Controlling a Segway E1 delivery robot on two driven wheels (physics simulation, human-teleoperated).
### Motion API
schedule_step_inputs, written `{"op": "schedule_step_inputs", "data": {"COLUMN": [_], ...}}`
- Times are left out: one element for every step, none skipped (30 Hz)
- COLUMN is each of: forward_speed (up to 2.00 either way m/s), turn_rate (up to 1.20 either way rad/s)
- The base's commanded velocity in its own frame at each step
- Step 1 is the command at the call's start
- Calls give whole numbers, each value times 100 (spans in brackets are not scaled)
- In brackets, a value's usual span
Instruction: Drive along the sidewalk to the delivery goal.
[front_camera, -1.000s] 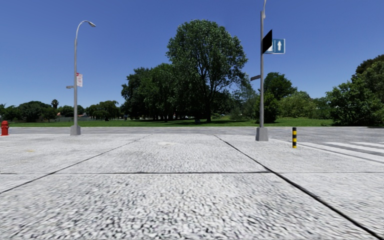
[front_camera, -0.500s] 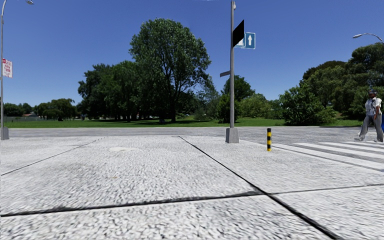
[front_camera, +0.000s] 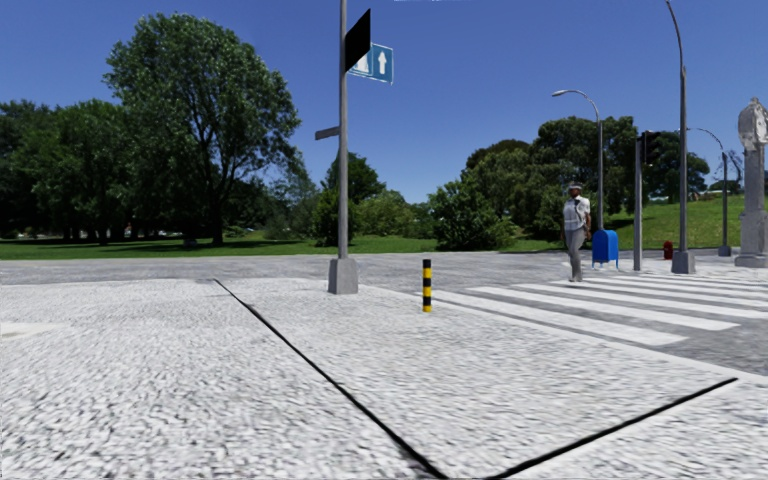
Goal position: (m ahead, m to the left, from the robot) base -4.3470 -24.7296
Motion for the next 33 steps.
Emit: {"op": "schedule_step_inputs", "data": {"forward_speed": [200,200,200,200,200,200,200,200,200,200,200,200,200,200,200,200,200,200,200,200,200,200,200,200,200,200,200,200,200,200,200,200,200], "turn_rate": [-65,-64,-64,-63,-61,-60,-60,-59,-59,-59,-59,-59,-59,-59,-59,-59,-59,-59,-59,-58,-58,-58,-58,-58,-58,-58,-58,-55,-53,-52,-52,-52,-52]}}
